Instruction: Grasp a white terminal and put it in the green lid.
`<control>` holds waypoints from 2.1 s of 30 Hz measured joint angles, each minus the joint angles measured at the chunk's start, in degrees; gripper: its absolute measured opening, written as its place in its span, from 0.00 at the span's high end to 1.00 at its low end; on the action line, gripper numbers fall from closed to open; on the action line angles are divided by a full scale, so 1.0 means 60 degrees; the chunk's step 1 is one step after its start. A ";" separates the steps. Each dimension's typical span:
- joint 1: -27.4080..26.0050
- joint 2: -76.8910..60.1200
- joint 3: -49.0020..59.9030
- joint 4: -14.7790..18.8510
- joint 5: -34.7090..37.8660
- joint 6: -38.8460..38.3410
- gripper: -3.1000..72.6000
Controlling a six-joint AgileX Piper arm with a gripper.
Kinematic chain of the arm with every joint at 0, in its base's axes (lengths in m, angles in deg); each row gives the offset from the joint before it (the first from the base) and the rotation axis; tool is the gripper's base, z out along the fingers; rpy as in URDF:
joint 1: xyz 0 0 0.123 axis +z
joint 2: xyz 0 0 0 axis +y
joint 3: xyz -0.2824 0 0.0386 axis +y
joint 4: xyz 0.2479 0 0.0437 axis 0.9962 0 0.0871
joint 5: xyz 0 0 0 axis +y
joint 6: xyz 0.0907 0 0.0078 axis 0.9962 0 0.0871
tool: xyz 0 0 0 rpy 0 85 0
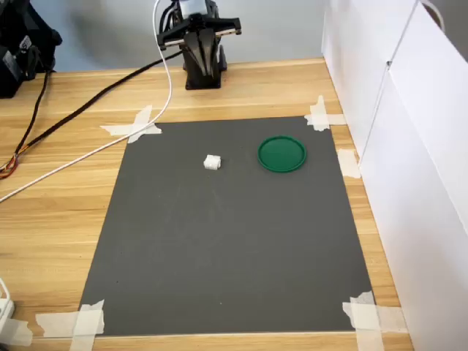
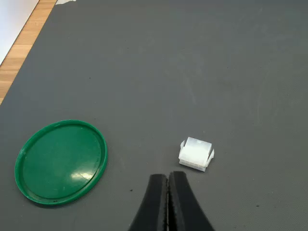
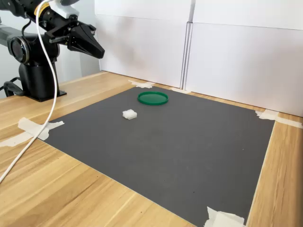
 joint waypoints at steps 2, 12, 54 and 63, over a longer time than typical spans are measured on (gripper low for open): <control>0.0000 0.0000 0.0000 0.0000 0.0022 0.0000 0.99; 0.0000 0.0000 0.0000 0.0000 0.0022 0.0000 0.99; 0.0000 1.0221 -0.7514 -0.2052 0.4065 -0.4153 0.99; 0.0000 1.0552 -0.7658 -0.2221 0.4528 -0.6649 0.99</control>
